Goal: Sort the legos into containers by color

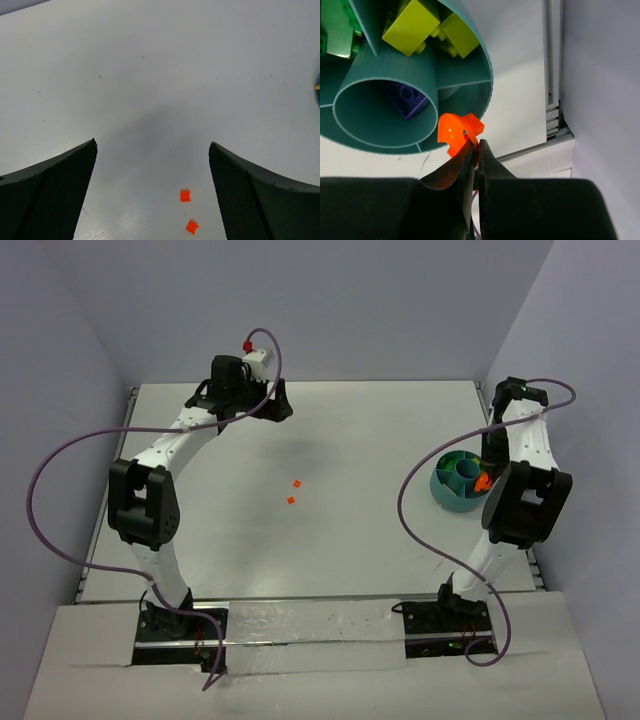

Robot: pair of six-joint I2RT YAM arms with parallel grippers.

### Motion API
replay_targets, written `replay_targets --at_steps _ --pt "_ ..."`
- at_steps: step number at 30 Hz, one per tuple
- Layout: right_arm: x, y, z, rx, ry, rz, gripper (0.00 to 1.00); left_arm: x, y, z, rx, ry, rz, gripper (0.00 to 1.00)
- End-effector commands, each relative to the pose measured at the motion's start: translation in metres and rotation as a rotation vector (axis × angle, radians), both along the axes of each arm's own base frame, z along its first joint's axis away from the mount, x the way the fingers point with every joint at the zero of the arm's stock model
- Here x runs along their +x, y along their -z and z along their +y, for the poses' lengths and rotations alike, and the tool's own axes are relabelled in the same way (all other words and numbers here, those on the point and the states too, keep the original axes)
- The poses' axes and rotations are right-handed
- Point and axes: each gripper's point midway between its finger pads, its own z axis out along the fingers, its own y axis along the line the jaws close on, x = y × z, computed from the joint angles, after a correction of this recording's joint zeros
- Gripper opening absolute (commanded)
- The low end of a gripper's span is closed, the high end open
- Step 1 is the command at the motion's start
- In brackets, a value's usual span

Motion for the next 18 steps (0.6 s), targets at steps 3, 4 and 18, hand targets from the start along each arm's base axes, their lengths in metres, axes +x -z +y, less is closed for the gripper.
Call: replay_targets --at_steps 3,4,18 --pt "0.013 -0.004 -0.006 -0.018 0.011 -0.025 0.21 -0.001 -0.024 0.005 -0.025 -0.027 -0.049 0.99" --pt "0.012 -0.005 -0.004 -0.01 0.009 -0.026 0.24 -0.001 -0.024 0.005 -0.025 -0.027 -0.049 0.99" --pt "0.034 -0.061 0.037 0.192 -0.123 -0.241 0.41 -0.003 -0.024 0.004 -0.053 -0.008 -0.051 0.99"
